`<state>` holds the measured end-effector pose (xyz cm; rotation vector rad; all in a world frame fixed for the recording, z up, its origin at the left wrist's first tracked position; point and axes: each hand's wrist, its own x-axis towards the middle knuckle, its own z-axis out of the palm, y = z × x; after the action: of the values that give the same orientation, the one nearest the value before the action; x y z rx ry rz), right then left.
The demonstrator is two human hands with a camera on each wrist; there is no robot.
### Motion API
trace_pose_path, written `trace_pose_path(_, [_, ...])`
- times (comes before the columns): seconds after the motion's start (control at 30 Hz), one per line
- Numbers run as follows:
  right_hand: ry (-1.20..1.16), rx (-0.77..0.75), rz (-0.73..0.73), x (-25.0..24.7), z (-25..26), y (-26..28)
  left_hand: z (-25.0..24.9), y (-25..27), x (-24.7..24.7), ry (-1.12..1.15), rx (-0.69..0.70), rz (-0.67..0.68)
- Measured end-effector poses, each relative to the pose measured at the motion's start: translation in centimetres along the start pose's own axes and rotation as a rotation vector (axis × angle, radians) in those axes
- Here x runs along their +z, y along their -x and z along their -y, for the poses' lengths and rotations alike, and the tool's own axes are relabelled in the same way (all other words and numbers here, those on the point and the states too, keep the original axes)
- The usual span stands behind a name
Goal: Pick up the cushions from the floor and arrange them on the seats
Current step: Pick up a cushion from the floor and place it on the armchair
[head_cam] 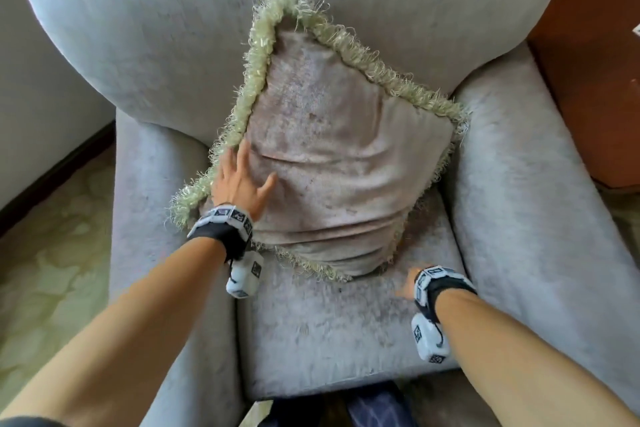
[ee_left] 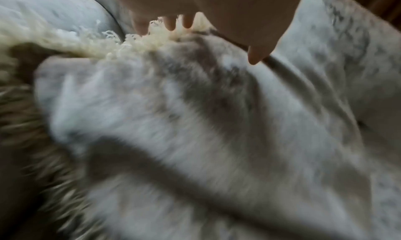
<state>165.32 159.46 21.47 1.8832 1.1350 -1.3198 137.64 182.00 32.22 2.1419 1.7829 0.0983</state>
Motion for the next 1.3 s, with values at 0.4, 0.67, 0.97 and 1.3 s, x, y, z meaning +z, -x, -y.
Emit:
trace_pose_path(0.4, [-0.136,-0.666,-1.184,-14.4,11.0,9.0,-9.5,-6.6,-4.3,0.51,-0.097,-0.27])
trace_pose_path(0.67, [0.266,-0.925,-1.274,-16.7,13.4,7.5,-11.9,-8.6,-7.1,0.742,0.114,-0.391])
trace_pose_path(0.97, [-0.671,0.212,-0.883,-16.5,2.1,1.9,-7.5,-8.2,-6.4,0.575,0.043,-0.289])
trace_pose_path(1.3, [0.568,-0.64,-1.035,-15.1,12.5,3.2,-7.0,-8.6,-5.6,0.661,0.066,-0.338])
